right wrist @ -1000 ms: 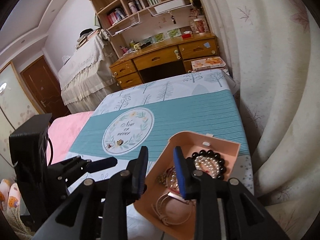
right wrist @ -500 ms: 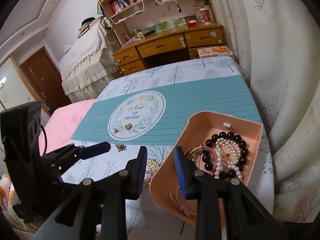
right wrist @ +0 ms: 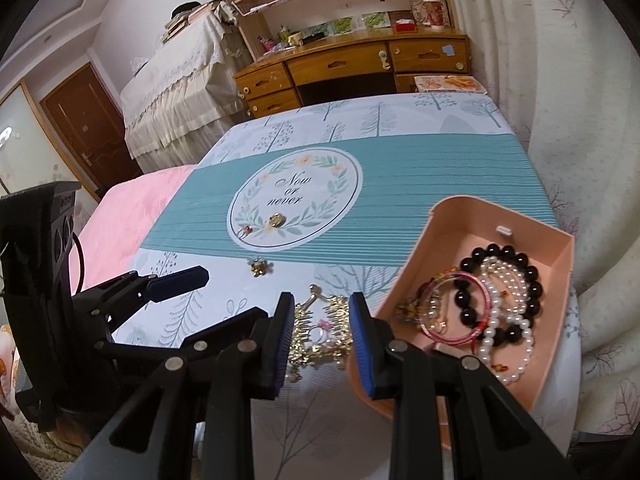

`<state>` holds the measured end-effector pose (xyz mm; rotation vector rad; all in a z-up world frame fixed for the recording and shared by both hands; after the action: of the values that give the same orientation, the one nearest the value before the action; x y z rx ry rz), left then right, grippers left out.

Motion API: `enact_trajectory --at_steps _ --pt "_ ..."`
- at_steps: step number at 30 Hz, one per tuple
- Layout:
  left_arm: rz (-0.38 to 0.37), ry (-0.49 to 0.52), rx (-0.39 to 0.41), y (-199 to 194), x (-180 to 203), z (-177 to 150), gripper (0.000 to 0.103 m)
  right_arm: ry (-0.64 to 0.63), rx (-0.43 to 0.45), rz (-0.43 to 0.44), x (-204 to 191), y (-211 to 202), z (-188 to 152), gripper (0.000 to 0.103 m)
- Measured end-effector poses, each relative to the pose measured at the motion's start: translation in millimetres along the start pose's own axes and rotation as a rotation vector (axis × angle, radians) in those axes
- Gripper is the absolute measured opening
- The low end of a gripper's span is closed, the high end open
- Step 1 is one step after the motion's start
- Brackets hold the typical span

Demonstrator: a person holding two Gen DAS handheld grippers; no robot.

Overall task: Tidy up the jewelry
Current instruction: 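Move the right gripper to the blue flower brooch while the left moves to the gold coin pendant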

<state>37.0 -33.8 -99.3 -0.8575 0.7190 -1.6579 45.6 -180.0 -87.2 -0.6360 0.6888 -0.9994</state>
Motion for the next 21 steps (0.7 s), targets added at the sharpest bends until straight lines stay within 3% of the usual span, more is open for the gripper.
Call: enact_trajectory --at_steps 11,18,21 --pt "0.027 -0.037 -0.007 -2.4 -28.8 -1.1 0.076 -0.018 -0.036 0.010 -16.3 14.9 7.4 0.028" --pt "0.062 -0.067 0.033 -11.5 -54.7 11.3 0.076 -0.016 -0.051 0.005 -18.6 24.1 21.9 0.028" --pt "0.097 -0.098 0.059 -15.5 -74.0 19.0 0.081 -0.027 -0.055 -0.010 -19.3 29.1 31.3 0.028"
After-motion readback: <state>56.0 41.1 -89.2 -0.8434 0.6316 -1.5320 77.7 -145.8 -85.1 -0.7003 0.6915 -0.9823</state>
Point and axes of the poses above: each gripper's, at about its wrist camera, not at the fingertips, and y roughly the way its jaws point, x to its right, z to its top, the point moved 1 cm from there along y, roughly the way its jaws point, and after that the axes turned 7 degrees about -y, right-handed, at the moved point
